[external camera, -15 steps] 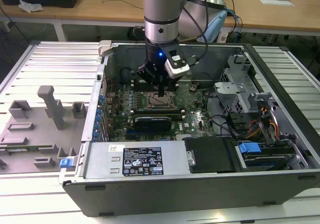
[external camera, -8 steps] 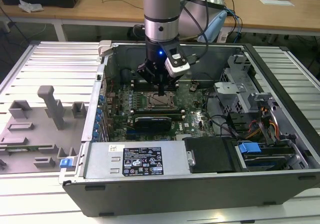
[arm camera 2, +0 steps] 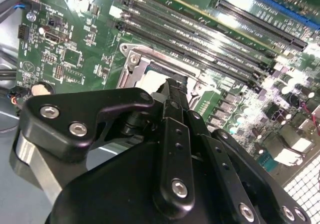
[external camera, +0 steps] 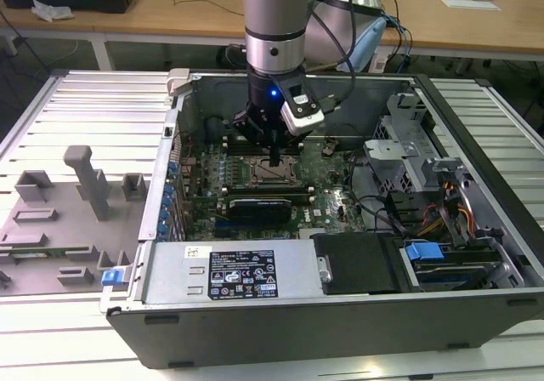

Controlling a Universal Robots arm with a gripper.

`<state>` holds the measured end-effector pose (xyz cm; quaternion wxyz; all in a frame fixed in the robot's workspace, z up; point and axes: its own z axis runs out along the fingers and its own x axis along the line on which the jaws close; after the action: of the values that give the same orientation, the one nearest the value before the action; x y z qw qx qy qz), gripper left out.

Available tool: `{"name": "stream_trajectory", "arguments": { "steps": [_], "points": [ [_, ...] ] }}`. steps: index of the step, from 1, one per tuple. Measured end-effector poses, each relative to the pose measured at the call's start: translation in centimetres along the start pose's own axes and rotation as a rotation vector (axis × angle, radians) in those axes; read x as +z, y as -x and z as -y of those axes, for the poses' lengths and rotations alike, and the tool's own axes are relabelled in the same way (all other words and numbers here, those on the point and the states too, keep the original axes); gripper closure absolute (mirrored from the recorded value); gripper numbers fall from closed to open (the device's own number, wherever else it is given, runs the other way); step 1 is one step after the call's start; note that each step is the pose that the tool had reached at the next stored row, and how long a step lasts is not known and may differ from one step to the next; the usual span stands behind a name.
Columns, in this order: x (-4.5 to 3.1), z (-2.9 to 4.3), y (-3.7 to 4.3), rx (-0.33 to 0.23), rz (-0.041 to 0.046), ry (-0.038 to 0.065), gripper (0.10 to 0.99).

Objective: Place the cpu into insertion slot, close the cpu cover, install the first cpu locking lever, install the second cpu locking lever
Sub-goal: 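Install the second cpu locking lever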

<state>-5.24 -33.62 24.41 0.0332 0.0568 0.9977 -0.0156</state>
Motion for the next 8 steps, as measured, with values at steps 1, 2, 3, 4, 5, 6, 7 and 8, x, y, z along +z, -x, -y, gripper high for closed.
{"name": "stream_trajectory", "arguments": {
  "steps": [1, 2, 3, 4, 5, 6, 7, 8],
  "points": [
    [0.01, 0.23, 0.02, 0.000, 0.0000, 0.000, 0.980],
    [0.02, 0.46, 0.04, 0.000, 0.0001, 0.000, 0.980],
    [0.02, 0.67, 0.06, 0.000, 0.0000, 0.000, 0.980],
    [0.03, 0.80, 0.07, 0.000, 0.0001, 0.000, 0.980],
    [0.03, 0.91, 0.08, 0.000, 0.0001, 0.000, 0.980],
    [0.04, 1.06, 0.08, 0.000, 0.0001, 0.000, 0.980],
    [0.04, 1.15, 0.07, 0.000, 0.0000, 0.000, 0.980],
    [0.04, 1.32, 0.04, 0.000, -0.0001, 0.001, 0.980]
  ]
}}
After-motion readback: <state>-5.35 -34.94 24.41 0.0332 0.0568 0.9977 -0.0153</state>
